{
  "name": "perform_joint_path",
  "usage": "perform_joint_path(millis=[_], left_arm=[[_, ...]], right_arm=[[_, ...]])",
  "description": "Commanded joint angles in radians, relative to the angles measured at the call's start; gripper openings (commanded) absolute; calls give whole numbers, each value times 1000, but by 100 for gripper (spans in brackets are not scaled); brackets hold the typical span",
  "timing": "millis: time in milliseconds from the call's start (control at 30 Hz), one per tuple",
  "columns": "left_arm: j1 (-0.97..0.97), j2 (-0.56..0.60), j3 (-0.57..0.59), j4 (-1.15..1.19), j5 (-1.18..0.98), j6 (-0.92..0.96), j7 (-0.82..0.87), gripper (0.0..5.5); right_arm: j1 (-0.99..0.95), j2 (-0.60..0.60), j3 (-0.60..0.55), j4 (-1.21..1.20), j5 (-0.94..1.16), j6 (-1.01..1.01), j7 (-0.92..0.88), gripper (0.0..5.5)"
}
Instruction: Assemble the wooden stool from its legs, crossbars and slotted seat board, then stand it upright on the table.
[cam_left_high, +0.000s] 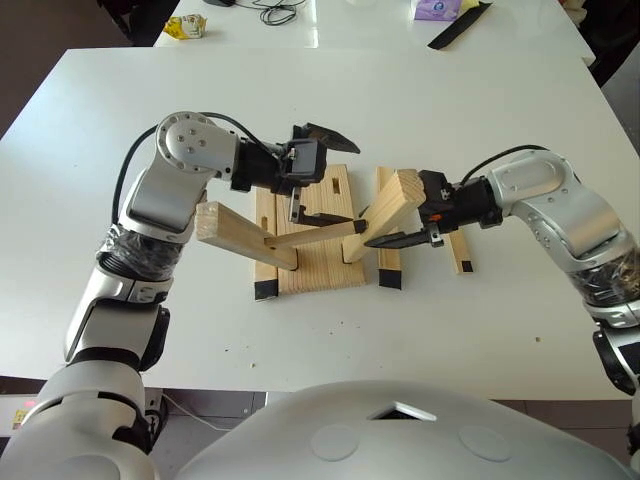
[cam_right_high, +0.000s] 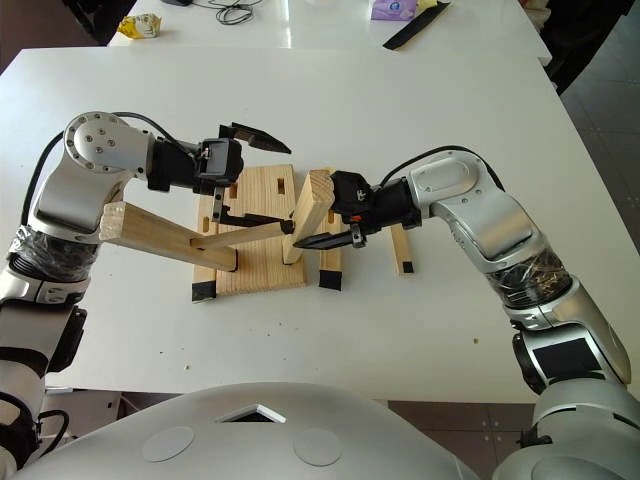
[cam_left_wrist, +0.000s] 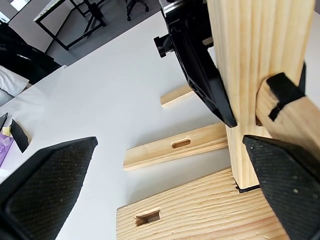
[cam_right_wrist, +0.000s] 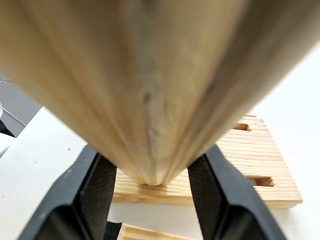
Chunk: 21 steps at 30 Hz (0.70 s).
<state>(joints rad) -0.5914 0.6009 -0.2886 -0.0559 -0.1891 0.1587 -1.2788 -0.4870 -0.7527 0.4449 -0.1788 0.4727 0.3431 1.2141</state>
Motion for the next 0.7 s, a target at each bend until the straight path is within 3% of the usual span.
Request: perform_joint_path(millis=[33, 333, 700], left_arm=[[-78, -21, 38, 40, -21, 40, 34, 540], [-128, 34, 125, -46, -225, 275, -45, 540], [-90, 91, 91, -79, -239, 278, -117, 540]], right_arm=[[68, -25, 83, 43, -123, 73, 2, 204], [90, -27, 79, 32, -120, 76, -11, 204], [104, -23, 78, 22, -117, 81, -24, 204]])
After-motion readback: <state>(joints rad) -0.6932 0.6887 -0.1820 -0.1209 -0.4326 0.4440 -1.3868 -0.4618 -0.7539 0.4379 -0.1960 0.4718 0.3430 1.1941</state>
